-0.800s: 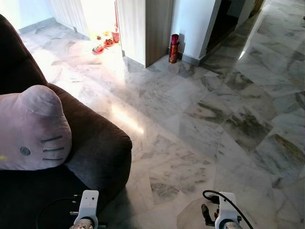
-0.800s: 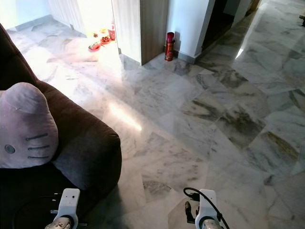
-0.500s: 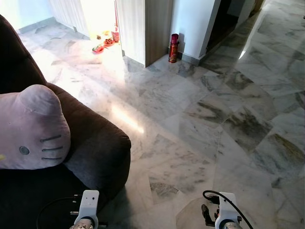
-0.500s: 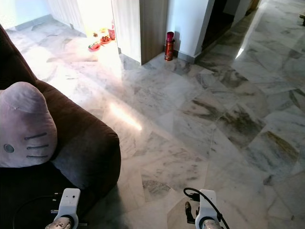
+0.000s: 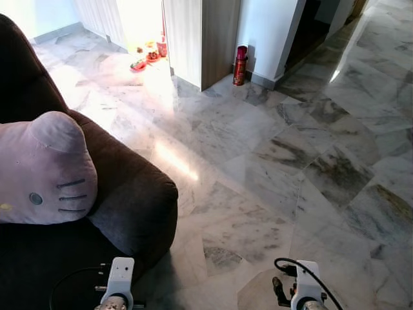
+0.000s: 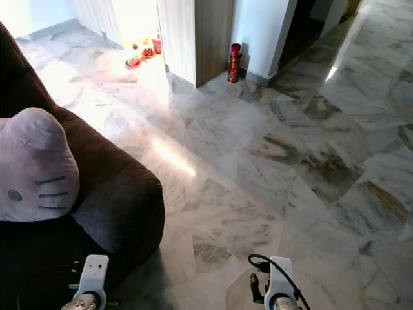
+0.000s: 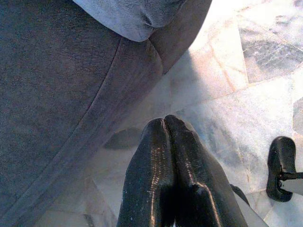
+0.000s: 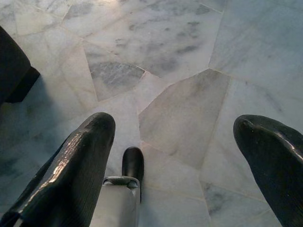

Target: Move the pillow to the sofa from floor

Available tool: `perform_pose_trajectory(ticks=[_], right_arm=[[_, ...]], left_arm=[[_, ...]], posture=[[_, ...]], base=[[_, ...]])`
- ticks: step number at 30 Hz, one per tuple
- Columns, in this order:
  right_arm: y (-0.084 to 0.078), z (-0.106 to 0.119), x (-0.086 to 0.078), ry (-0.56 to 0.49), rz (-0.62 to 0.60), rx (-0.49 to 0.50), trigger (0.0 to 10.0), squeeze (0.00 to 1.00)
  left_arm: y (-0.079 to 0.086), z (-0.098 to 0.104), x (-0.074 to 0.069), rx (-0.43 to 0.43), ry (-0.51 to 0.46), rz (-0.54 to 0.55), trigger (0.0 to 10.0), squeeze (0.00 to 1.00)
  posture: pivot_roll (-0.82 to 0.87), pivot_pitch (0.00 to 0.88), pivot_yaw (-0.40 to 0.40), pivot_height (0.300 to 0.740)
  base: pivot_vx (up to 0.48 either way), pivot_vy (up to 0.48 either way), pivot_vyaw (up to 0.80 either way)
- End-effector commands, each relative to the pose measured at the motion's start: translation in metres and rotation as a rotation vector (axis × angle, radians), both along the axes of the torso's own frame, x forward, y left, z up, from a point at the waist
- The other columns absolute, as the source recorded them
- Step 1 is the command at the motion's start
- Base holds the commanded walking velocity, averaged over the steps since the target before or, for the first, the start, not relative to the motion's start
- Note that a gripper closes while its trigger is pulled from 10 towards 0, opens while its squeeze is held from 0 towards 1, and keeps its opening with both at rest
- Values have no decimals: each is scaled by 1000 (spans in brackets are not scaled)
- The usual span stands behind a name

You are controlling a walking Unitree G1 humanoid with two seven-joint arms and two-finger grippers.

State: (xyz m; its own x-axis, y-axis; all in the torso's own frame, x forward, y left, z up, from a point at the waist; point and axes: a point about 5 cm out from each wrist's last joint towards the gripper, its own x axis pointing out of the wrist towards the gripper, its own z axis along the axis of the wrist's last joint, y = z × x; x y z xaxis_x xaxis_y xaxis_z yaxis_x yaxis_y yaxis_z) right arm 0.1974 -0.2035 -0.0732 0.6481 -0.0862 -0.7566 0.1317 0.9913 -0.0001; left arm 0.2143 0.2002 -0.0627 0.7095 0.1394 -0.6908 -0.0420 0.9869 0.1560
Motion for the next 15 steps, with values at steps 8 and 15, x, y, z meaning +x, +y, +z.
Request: perform_pose_trajectory(ticks=[8,15], right_arm=[[1,-2,-4,17,5,-2,10000,0],[1,-2,-4,17,5,-2,10000,0]], left_arm=[[1,-4,-7,6,33,2,10000,0],[1,-4,-7,6,33,2,10000,0]], posture=[[48,106,-19,740],[48,106,-19,740]], base=[[0,0,0],[0,0,0]])
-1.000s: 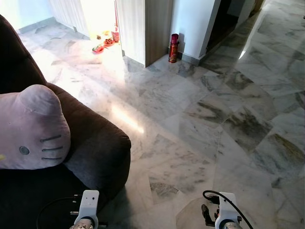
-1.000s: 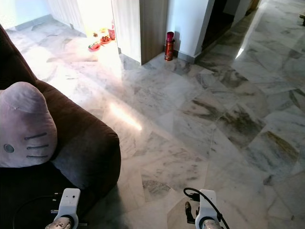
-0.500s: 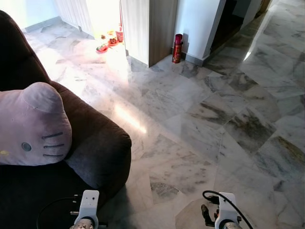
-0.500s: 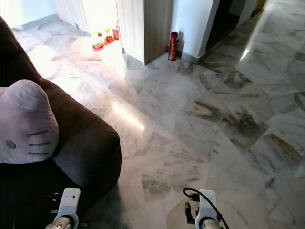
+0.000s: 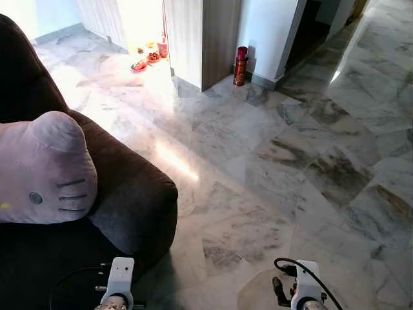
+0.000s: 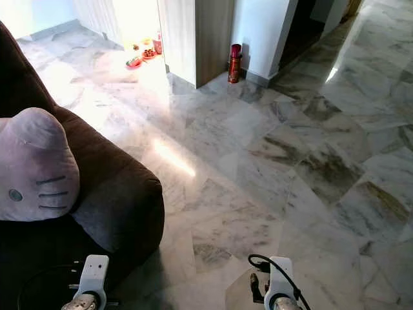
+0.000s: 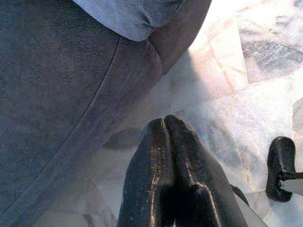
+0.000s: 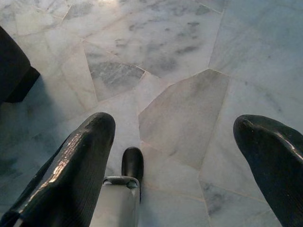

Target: Move the pillow to the sofa from floor

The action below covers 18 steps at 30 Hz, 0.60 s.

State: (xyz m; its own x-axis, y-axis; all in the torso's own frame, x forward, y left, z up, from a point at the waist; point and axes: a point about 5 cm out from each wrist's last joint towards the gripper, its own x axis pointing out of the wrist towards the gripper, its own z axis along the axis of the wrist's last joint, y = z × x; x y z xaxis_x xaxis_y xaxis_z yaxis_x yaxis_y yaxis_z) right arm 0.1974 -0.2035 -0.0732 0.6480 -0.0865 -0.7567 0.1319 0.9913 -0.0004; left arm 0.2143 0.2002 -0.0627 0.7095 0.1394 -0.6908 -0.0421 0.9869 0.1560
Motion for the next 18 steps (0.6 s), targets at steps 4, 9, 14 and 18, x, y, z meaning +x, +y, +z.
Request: perform_pose_trajectory(ticks=[4,9,14,18], right_arm=[[1,-2,-4,17,6,-2,10000,0],[2,-2,-4,14,7,10,10000,0],[4,-2,-3,6,6,23,10000,0],[5,-2,-3,5,7,23,10000,0]], left_arm=[[1,-4,-7,6,33,2,10000,0],[1,-5,-7,5,36,2,10000,0],[1,-5,-9,6,40,-1,10000,0],[1,-6,-9,7,41,-1,10000,0]], posture=[[48,106,-19,740],[51,86,-13,740],[50,81,-12,740],[50,79,-12,740]], base=[[0,0,0],[0,0,0],[0,0,0],[0,0,0]])
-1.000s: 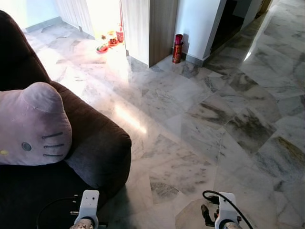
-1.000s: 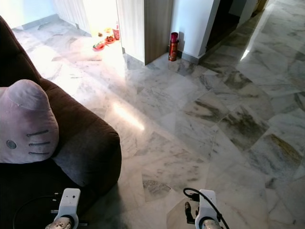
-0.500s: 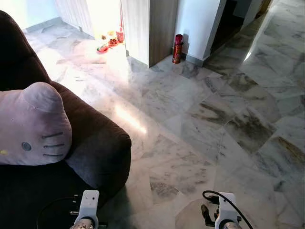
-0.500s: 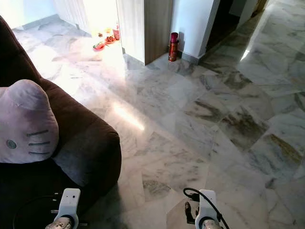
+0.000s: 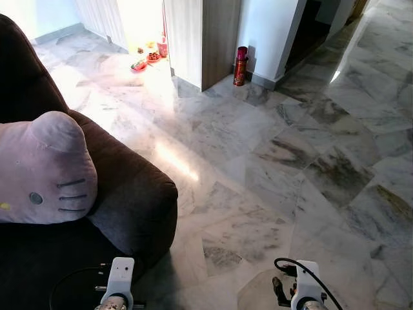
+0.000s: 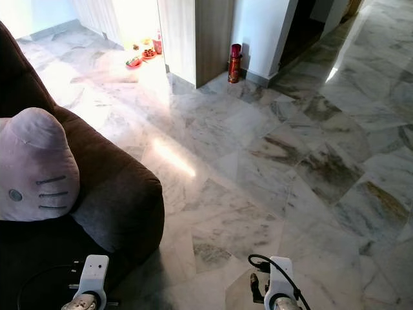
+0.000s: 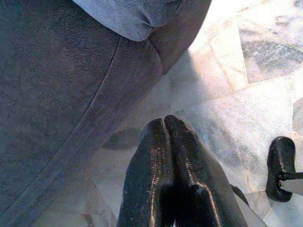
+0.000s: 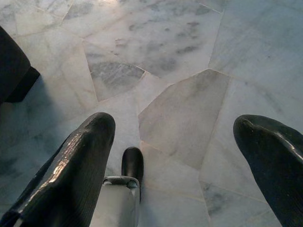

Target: Move the pillow to the sofa from floor

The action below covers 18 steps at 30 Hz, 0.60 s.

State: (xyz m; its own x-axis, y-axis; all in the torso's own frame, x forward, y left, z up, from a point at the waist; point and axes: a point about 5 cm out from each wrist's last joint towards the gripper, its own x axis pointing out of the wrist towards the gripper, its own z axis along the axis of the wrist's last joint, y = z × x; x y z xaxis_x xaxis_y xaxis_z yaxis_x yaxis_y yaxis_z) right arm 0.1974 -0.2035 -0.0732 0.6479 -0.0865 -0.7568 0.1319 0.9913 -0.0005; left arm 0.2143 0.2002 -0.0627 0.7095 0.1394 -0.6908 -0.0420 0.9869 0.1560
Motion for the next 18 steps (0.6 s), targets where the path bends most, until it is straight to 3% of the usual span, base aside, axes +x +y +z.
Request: perform_pose_trajectory(ticks=[1,14,16,18], right_arm=[[5,-2,-3,5,7,23,10000,0],[3,1,1,-18,0,21,10000,0],[1,4,7,-47,5,14,10000,0],[0,17,25,-140,21,4,10000,0]], left_arm=[[1,-6,-9,7,41,-1,10000,0],[5,-4,-7,2,27,32,10000,0],[11,-1,-4,-3,11,71,10000,0],[24,13,14,-39,-67,164,10000,0]], posture=[[50,79,-12,740],[38,88,-3,740],[31,87,2,740],[9,89,14,740]], base=[[0,0,0],[0,0,0],[0,0,0],[0,0,0]])
